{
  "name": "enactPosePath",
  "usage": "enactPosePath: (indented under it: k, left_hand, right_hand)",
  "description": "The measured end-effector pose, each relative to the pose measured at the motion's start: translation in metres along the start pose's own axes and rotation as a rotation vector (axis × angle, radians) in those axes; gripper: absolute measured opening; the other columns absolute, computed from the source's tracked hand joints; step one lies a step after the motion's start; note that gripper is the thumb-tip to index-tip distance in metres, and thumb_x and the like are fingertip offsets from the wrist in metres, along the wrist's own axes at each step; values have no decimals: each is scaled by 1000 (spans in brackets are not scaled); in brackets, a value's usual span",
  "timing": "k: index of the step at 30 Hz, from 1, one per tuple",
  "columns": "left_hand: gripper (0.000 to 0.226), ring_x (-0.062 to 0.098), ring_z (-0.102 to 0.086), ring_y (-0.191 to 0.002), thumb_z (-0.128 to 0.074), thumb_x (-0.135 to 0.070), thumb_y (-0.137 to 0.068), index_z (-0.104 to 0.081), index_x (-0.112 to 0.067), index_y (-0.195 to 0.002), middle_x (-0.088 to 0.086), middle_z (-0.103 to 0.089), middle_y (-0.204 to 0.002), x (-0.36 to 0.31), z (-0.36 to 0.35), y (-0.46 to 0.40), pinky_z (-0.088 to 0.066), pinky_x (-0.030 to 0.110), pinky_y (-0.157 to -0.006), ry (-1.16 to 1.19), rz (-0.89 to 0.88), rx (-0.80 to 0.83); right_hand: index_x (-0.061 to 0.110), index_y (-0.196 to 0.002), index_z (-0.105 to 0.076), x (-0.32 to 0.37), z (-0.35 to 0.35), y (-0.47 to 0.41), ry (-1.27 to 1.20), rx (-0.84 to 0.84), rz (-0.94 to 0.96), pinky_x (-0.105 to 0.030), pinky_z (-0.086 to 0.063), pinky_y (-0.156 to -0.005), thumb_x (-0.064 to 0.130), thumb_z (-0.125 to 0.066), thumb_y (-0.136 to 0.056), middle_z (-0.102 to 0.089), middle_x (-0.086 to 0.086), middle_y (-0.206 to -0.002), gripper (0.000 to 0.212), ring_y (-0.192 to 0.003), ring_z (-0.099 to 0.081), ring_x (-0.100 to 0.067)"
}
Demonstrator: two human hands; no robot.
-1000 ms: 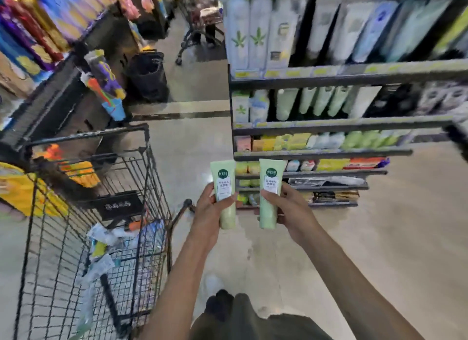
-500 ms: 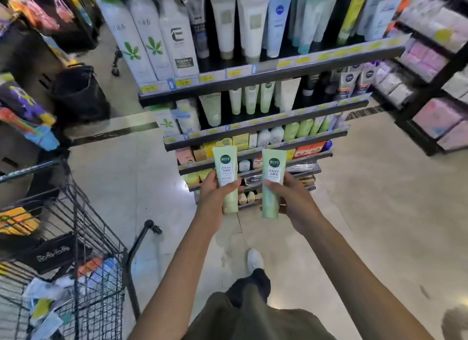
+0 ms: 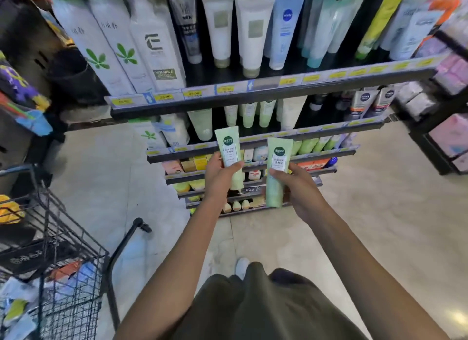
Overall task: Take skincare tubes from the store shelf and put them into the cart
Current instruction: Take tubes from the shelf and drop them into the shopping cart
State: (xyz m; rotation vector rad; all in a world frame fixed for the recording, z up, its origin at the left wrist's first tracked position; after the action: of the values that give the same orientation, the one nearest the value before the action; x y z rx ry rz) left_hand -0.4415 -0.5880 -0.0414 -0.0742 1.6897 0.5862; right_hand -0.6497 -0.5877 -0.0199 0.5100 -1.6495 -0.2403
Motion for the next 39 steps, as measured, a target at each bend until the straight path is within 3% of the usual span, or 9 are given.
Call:
enactPosePath:
  k: [2,6,10,14,17,22,28,33,39]
  left_hand:
    - [41,10,-71,-102,-79,-5,-84,-63,-15,-121,-2,-74,-115,-6,-4,-18,-56,21,-74,-22,-17,-35]
    - [38,12,-71,-101,-81,-7,-83,-64,-16,-116,-4,-74,-109,-13,-14,-54,-58,31,-82,-64,-29,-82]
    - [36,11,-71,-98,-82,-14,-83,-58,-25,-107,-4,-74,-106,-21,-25,-86,-60,39,-88,-129,-46,-133]
    - [38,12,-70,-95,-83,-19,-84,-59,-19,-112,-2,-73,-106,-28,-30,-112,-60,45,-88,-165,-49,-204]
    - [39,16,-70,-97,-84,-17,-82,-61,-18,-112,-2,-74,-106,-32,-33,-132,-60,50,-88,-153,-51,-248]
    - [41,20,-69,-105,-87,-18,-79,-63,-16,-112,-3,-73,-109,-39,-34,-155,-54,40,-100,-141,-50,-308]
    - [44,22,-67,-113,-86,-11,-78,-58,-21,-111,0,-72,-116,-26,-36,-175,-49,43,-107,-236,-50,-289]
    - [49,22,-68,-112,-84,-12,-79,-56,-14,-120,4,-72,-118,-19,-39,-174,-54,42,-101,-391,-91,-265]
    - [46,18,-66,-106,-81,-13,-83,-55,-10,-121,4,-70,-118,-21,-43,-168,-53,32,-91,-471,-138,-236]
  right_hand:
    - [18,-125,-66,8,1,-14,-5,22,-15,-43,-59,-73,21,-75,-92,-77,-13,-105,35,-89,-75,-36]
    - [14,-127,-63,18,0,-39,-22,73,-36,-42,-58,-72,18,-74,-93,-77,-16,-104,36,-83,-74,-37]
    - [13,-128,-62,23,6,-59,-20,108,-70,-44,-59,-75,18,-75,-92,-77,-18,-104,39,-85,-74,-39]
    - [14,-126,-64,26,16,-71,24,147,-81,-37,-58,-67,19,-73,-94,-76,-19,-108,34,-86,-75,-38]
    - [16,-125,-65,25,27,-81,33,151,-96,-44,-60,-76,20,-74,-93,-77,-14,-105,34,-94,-75,-43]
    - [23,-120,-69,22,41,-95,75,121,-105,-68,-51,-97,27,-80,-86,-76,-14,-111,36,-105,-71,-46]
    - [20,-122,-70,26,51,-100,65,107,-99,-56,-57,-97,19,-77,-90,-76,-10,-114,32,-108,-70,-41]
    - [21,-119,-71,27,53,-98,61,103,-96,-58,-55,-99,17,-75,-91,-76,-9,-116,28,-109,-71,-41]
    - [23,-124,-68,21,46,-103,84,118,-106,-62,-56,-93,24,-78,-89,-75,-13,-114,36,-110,-70,-44]
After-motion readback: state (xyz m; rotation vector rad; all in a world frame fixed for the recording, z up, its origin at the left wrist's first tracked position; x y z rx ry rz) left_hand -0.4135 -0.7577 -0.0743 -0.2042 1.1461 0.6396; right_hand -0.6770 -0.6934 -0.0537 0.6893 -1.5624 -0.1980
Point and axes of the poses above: each hand's wrist, its own y-axis away from the middle knuckle, its own z-axis out of the back of the hand, x = y × z, the point moved 9 cm from there along -y, towards the middle knuckle
